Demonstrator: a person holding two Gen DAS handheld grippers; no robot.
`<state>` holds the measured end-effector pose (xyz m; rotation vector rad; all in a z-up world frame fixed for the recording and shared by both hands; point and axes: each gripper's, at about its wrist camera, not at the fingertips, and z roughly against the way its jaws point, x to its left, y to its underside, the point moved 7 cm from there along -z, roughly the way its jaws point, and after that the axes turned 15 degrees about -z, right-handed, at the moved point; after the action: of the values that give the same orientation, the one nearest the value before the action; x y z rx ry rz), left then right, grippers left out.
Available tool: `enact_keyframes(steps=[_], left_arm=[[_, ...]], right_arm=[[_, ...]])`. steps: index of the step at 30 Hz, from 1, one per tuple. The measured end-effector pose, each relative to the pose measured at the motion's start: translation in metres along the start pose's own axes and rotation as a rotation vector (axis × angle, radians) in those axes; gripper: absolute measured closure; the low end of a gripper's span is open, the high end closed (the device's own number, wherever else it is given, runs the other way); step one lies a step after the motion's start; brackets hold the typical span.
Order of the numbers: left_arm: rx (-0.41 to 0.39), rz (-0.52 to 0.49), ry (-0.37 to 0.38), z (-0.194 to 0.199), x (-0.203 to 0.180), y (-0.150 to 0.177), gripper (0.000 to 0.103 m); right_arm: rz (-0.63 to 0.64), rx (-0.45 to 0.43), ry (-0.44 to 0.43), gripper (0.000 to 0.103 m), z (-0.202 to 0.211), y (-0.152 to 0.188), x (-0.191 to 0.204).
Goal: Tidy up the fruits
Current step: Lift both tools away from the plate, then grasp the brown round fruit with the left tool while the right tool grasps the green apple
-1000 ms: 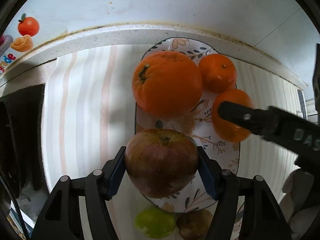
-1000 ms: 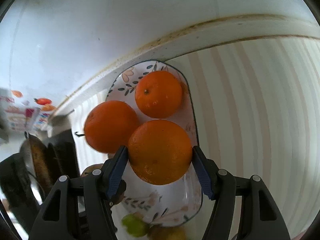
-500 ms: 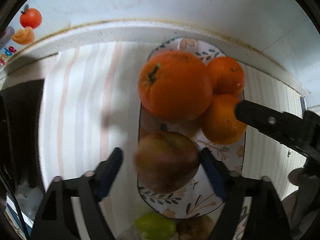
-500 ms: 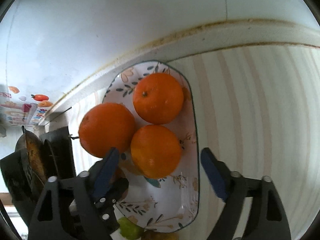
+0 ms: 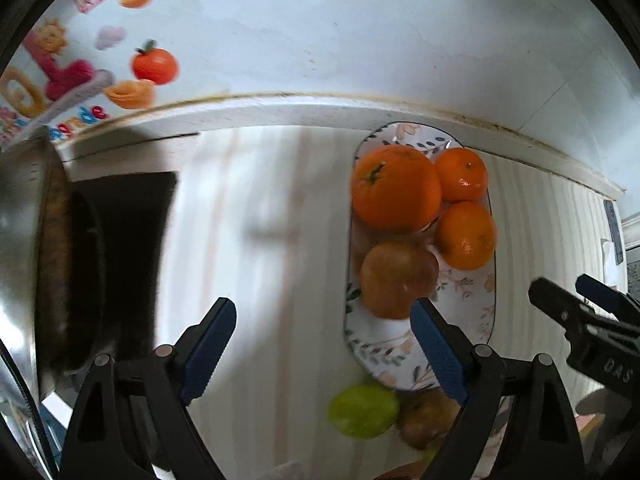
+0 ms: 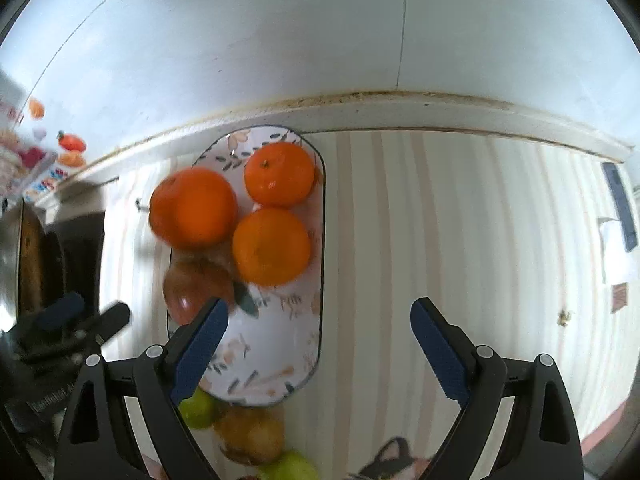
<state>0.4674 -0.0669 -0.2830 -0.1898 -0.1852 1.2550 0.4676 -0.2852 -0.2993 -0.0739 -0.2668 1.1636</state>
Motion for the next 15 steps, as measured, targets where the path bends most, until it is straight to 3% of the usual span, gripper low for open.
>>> enact_keyframes(steps=[15], left_arm=[[-0.082,-0.035,-0.008,0.068,-0.017,0.052,0.014]], right_arm=[[0.004,-0.099,0.007,0.008,0.081,0.073,0.001]])
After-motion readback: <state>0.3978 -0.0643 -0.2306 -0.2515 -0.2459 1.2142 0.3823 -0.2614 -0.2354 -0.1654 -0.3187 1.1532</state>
